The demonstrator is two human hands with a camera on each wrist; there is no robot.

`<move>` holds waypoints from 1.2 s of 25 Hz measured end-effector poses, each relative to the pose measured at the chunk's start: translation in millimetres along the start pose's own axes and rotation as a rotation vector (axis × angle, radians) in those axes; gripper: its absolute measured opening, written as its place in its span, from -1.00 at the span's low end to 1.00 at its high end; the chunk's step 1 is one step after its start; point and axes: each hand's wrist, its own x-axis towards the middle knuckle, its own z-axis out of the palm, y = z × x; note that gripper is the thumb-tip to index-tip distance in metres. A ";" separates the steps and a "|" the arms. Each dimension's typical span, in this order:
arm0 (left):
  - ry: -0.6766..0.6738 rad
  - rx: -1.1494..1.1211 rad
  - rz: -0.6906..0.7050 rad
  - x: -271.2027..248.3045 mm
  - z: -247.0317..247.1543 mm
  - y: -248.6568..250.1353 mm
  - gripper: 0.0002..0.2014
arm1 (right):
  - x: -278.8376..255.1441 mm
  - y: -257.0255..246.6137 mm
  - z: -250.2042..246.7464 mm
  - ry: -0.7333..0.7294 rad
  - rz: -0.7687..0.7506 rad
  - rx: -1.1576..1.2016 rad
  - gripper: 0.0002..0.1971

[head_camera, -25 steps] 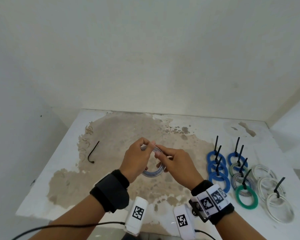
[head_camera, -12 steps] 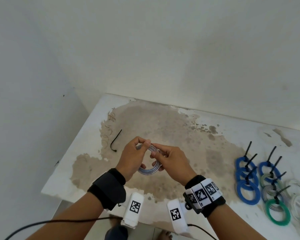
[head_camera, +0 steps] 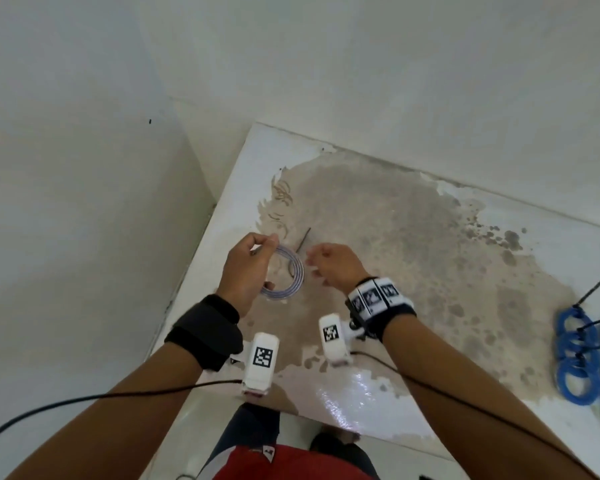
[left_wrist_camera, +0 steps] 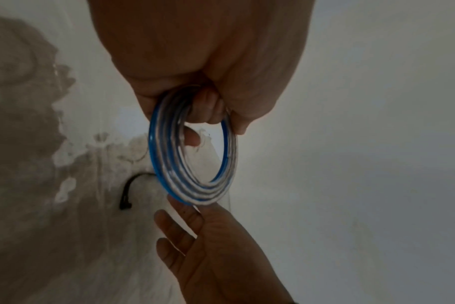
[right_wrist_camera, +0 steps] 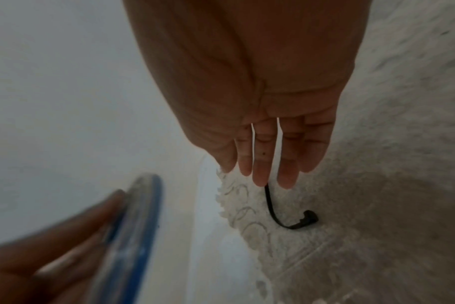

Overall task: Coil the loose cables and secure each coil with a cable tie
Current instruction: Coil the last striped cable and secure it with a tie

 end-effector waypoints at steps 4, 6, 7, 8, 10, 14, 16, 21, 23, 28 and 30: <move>0.028 -0.022 -0.055 21.0 -23.1 -2.2 -0.74 | 53.0 -15.1 20.9 0.004 0.099 -0.465 -0.69; 0.036 -0.035 -0.079 24.7 -30.4 -7.4 -0.77 | 66.2 -15.7 25.5 0.062 0.146 -0.514 -0.64; 0.030 -0.033 -0.078 25.7 -32.0 -11.3 -0.77 | 70.6 -11.9 26.7 0.099 0.149 -0.511 -0.63; 0.025 -0.029 -0.076 26.2 -33.9 -15.6 -0.77 | 73.6 -8.7 28.7 0.113 0.157 -0.510 -0.64; 0.023 -0.023 -0.073 25.0 -34.6 -20.5 -0.75 | 73.1 -3.8 25.8 0.104 0.177 -0.507 -0.69; 0.001 -0.030 -0.096 17.1 -21.8 -14.3 -0.77 | 35.4 -1.5 -9.5 0.205 0.072 -0.056 -0.92; -0.035 -0.020 -0.071 11.4 -5.2 -8.4 -0.79 | -10.4 -5.0 -37.9 0.300 -0.039 0.181 -0.89; -0.132 0.036 0.000 -14.0 66.3 7.8 -0.76 | -117.7 1.8 -76.5 0.234 -0.330 0.470 -0.93; -0.146 0.032 0.038 -30.4 99.3 14.9 -0.77 | -132.2 22.7 -84.1 0.288 -0.424 0.383 -0.93; -0.111 -0.005 0.074 -79.4 172.0 20.3 -0.82 | -156.4 78.0 -130.8 0.405 -0.534 0.297 -0.92; -0.087 -0.030 0.059 -97.4 201.8 18.5 -0.86 | -167.0 94.7 -151.4 0.431 -0.594 0.267 -0.91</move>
